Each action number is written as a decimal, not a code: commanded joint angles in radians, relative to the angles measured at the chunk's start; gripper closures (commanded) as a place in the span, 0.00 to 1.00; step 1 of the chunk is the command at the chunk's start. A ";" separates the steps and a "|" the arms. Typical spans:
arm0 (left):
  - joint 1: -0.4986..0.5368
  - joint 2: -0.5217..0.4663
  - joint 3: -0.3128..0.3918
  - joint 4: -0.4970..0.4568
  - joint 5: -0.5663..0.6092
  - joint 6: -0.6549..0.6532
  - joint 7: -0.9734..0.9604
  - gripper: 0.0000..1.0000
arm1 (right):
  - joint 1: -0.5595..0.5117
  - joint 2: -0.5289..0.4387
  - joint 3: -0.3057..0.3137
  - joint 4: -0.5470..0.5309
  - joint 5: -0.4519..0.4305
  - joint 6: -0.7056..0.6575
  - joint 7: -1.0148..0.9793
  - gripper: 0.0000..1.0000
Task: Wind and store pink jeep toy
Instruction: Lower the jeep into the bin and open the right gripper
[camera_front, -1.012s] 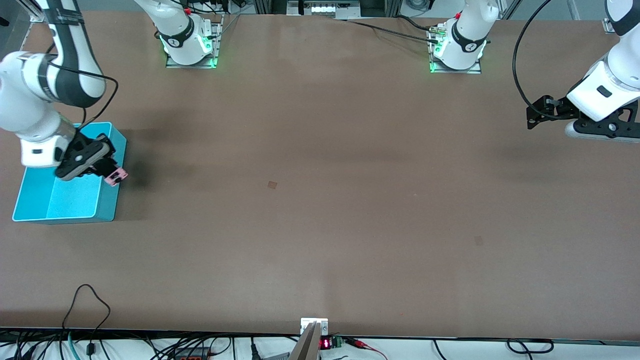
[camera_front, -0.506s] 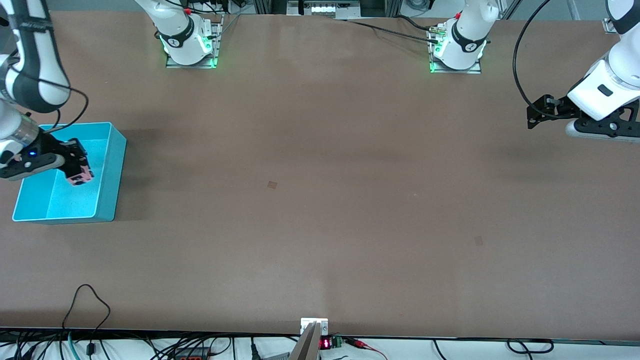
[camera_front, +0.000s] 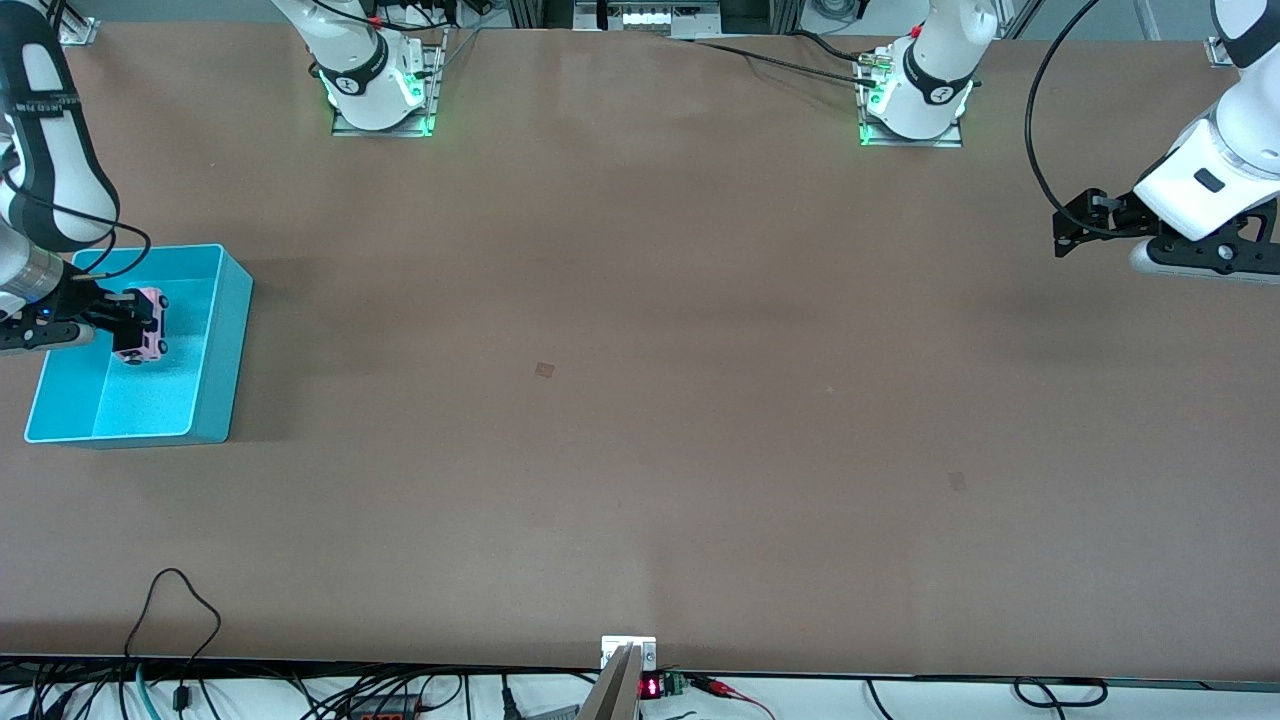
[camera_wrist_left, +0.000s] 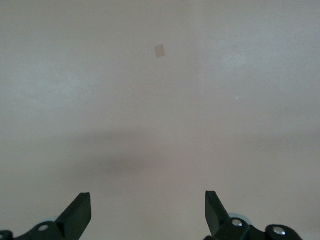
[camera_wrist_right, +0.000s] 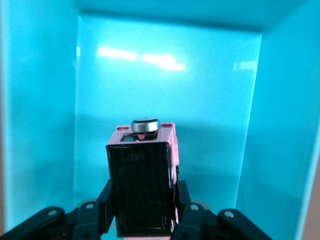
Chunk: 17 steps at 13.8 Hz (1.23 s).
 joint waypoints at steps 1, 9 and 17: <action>-0.006 -0.002 0.002 0.016 -0.012 -0.024 -0.009 0.00 | -0.040 0.055 0.018 0.019 0.005 0.039 0.021 1.00; -0.006 -0.002 0.002 0.021 -0.012 -0.032 -0.009 0.00 | -0.044 0.086 0.020 0.019 0.033 0.035 0.003 0.00; -0.006 -0.002 0.002 0.021 -0.012 -0.032 -0.009 0.00 | 0.097 -0.109 0.055 0.153 0.030 -0.258 -0.094 0.00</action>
